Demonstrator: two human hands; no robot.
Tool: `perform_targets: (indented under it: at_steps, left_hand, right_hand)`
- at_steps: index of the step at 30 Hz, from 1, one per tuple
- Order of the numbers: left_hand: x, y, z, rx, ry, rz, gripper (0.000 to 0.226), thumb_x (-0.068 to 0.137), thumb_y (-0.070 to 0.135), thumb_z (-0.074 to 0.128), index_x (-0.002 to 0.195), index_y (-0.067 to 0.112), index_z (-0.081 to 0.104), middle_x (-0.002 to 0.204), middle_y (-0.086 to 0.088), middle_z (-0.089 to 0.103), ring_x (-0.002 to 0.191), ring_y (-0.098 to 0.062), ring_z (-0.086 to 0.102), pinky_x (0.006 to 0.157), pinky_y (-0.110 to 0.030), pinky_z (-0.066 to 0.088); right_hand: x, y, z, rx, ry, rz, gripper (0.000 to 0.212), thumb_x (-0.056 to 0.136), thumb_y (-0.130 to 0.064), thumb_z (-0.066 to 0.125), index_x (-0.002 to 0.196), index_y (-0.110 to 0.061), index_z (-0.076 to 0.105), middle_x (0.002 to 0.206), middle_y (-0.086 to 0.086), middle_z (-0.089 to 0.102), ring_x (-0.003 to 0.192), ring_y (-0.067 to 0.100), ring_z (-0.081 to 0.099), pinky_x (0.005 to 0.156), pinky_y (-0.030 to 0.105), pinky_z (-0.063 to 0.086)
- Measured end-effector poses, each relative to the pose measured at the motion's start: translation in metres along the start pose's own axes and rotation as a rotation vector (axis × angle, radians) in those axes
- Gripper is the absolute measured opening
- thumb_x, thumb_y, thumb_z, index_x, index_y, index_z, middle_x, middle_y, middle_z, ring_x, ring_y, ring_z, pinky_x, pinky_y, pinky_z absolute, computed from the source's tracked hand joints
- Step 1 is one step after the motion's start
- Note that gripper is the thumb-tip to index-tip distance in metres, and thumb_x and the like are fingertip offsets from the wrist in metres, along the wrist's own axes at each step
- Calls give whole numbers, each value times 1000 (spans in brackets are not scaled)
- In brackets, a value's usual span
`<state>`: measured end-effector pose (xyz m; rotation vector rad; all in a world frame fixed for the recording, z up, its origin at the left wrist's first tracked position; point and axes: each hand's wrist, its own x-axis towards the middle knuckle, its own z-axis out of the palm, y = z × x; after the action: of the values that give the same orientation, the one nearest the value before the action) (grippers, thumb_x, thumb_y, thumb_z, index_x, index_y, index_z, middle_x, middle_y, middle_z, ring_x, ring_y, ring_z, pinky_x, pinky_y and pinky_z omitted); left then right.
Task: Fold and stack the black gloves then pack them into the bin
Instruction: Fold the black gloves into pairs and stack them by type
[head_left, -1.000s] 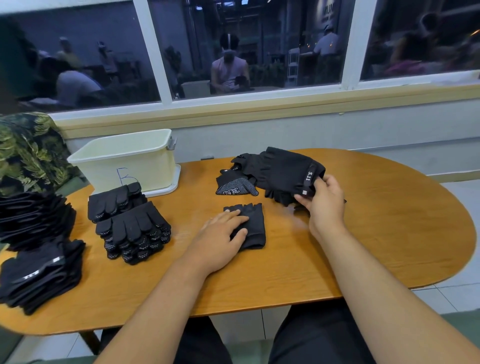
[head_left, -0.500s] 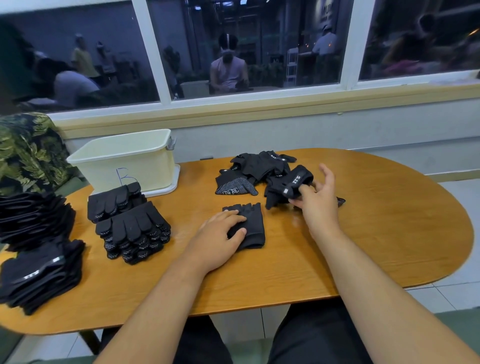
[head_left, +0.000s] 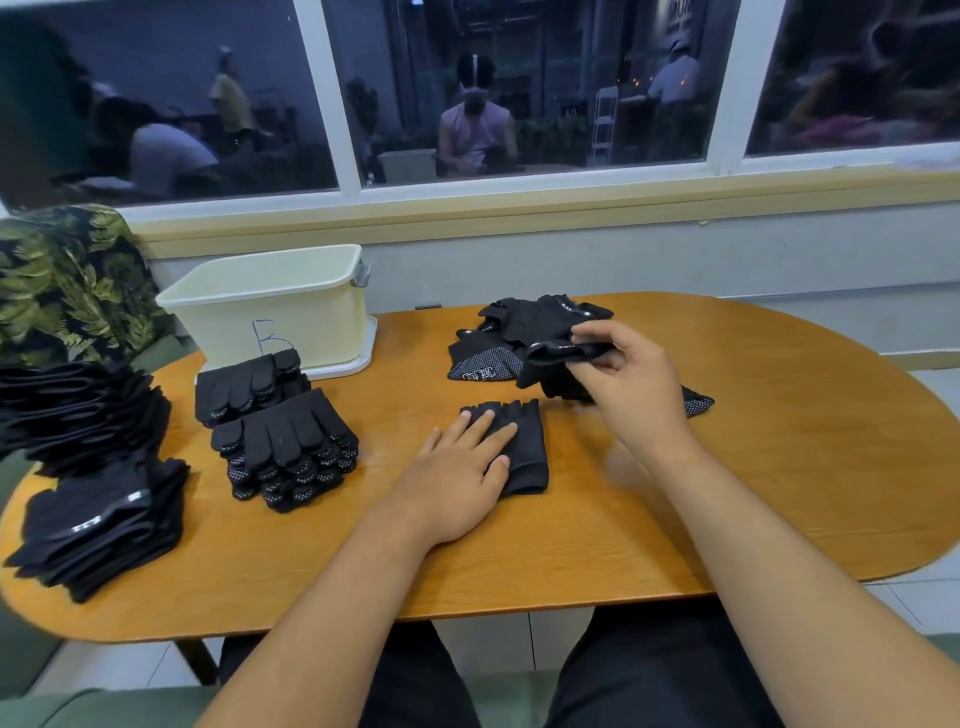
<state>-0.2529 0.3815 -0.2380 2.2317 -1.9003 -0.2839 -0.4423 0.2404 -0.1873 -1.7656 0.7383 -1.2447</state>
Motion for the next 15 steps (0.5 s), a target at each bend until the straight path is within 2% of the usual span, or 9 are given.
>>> perform_targets:
  at_steps: [2, 4, 7, 10, 11, 13, 15]
  left_hand:
    - [-3, 1, -1, 8, 35, 14, 53, 113, 51, 21, 166, 51, 19, 177, 13, 9, 164, -12, -2, 132, -43, 3]
    - [-5, 1, -1, 20, 56, 42, 52, 112, 51, 25, 163, 53, 24, 176, 14, 16, 163, -12, 3, 130, -42, 7]
    - [-5, -1, -3, -64, 87, 67, 48, 110, 49, 32, 158, 52, 39, 171, 16, 29, 159, -10, 13, 129, -41, 15]
    - [-5, -3, -9, -418, 320, -3, 34, 107, 52, 43, 133, 44, 64, 141, 20, 59, 137, -4, 45, 118, -44, 40]
    - [-6, -4, -12, -571, 430, -57, 28, 105, 54, 50, 125, 42, 65, 130, 21, 63, 128, -2, 53, 111, -44, 47]
    - [-9, -6, -17, -808, 573, -132, 23, 100, 53, 64, 120, 41, 62, 123, 21, 65, 119, 0, 59, 105, -42, 52]
    - [-14, -3, -22, -869, 607, -101, 33, 97, 48, 73, 126, 42, 58, 125, 25, 64, 120, 5, 58, 106, -37, 51]
  right_hand:
    - [7, -11, 1, -44, -8, 2, 25, 96, -17, 80, 115, -32, 76, 104, -9, 78, 91, 9, 77, 81, 33, 65]
    - [15, -23, 1, -76, -23, -4, 13, 97, -26, 79, 108, -34, 79, 95, -13, 78, 76, 8, 76, 67, 29, 61]
    - [27, -37, 6, -81, -51, -9, 3, 97, -33, 79, 99, -32, 81, 89, -20, 77, 80, 2, 72, 60, 24, 55]
    - [37, -45, 14, -8, -84, 53, 8, 97, -36, 78, 101, -30, 82, 92, -13, 80, 81, 6, 71, 53, 24, 50]
    - [39, -47, 16, 12, -99, 66, 10, 97, -36, 78, 103, -29, 82, 94, -11, 80, 80, 6, 70, 52, 22, 49]
    - [42, -50, 21, 57, -132, 82, 11, 97, -35, 80, 104, -26, 83, 96, -9, 81, 80, 4, 71, 58, 23, 51]
    - [42, -52, 27, 119, -171, 104, 13, 95, -31, 82, 105, -23, 84, 100, -5, 83, 93, 11, 78, 77, 35, 63]
